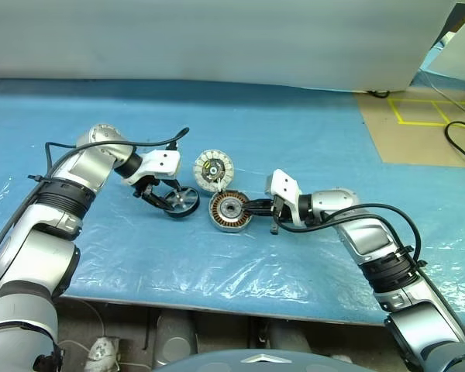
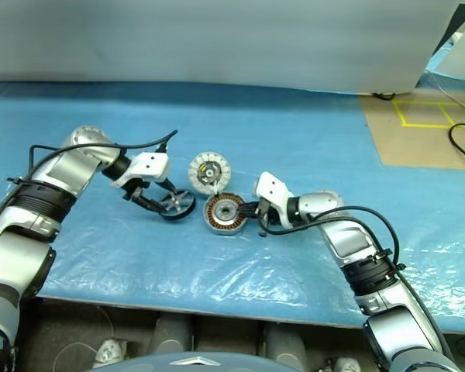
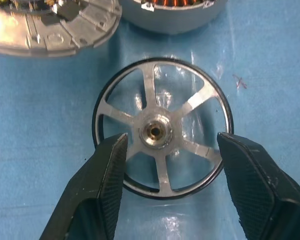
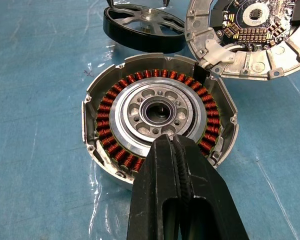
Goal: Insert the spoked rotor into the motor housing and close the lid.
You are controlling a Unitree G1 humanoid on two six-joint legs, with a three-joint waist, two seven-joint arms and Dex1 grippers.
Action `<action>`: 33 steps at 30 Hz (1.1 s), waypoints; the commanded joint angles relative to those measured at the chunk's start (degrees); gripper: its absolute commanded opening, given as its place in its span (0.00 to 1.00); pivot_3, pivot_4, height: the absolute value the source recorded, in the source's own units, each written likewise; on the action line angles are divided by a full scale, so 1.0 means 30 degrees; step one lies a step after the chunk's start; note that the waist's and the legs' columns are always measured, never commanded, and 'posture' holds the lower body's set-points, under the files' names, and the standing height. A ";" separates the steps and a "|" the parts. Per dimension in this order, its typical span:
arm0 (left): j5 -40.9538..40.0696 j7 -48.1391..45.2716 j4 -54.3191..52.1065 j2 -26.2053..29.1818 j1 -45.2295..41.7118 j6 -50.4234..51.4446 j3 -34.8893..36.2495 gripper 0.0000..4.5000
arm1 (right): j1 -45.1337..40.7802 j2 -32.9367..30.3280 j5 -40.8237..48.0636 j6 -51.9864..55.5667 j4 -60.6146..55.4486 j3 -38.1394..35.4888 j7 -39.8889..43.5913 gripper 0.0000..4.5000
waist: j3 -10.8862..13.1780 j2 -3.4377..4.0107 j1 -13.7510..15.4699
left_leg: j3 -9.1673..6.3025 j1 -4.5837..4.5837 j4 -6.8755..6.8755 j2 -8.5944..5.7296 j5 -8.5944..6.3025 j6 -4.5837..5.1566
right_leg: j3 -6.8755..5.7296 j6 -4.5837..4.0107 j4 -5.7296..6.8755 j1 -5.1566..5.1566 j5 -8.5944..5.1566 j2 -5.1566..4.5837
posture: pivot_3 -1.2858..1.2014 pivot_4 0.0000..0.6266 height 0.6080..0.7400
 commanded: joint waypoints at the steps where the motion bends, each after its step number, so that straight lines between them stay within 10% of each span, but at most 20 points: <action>1: 0.0266 0.0292 0.0292 -0.0381 -0.0238 -0.0221 0.0154 0.67 | 0.0356 -0.0136 -0.0109 -0.0009 -0.0092 0.0108 -0.0046 0.00 | -0.0001 0.0000 0.0006 | -0.0001 0.0000 0.0000 0.0000 0.0000 0.0000 | 0.0001 0.0000 0.0000 0.0000 0.0000 0.0000 | 0.52 0.24 1.00; 18: 0.1047 0.0759 0.1614 -0.1133 -0.0351 -0.0645 0.0301 0.67 | 0.0431 -0.0348 -0.0400 -0.0463 0.0148 0.0222 0.0040 0.00 | 0.0000 0.0000 0.0008 | -0.0001 0.0005 0.0004 -0.0003 0.0000 0.0001 | 0.0002 -0.0001 0.0001 0.0011 0.0000 -0.0002 | 0.52 0.24 1.00; 24: 0.0913 0.0901 0.1448 -0.1252 -0.0341 -0.0504 0.0588 0.36 | 0.0348 -0.0308 -0.0443 -0.0665 0.0299 0.0267 0.0075 0.00 | -0.0002 0.0003 0.0012 | -0.0001 0.0038 0.0002 -0.0006 0.0000 0.0001 | 0.0004 -0.0053 0.0000 0.0043 -0.0031 -0.0007 | 0.52 0.24 1.00; 33: 0.0950 0.1027 0.1381 -0.1318 -0.0146 -0.0538 0.0695 0.35 | -0.1490 0.0430 0.2081 0.1474 -0.0757 -0.1706 -0.0042 0.00 | -0.0002 0.0004 0.0011 | -0.0001 0.0035 0.0002 -0.0007 0.0000 0.0001 | 0.0002 -0.0051 0.0001 0.0043 -0.0031 -0.0010 | 0.52 0.24 1.00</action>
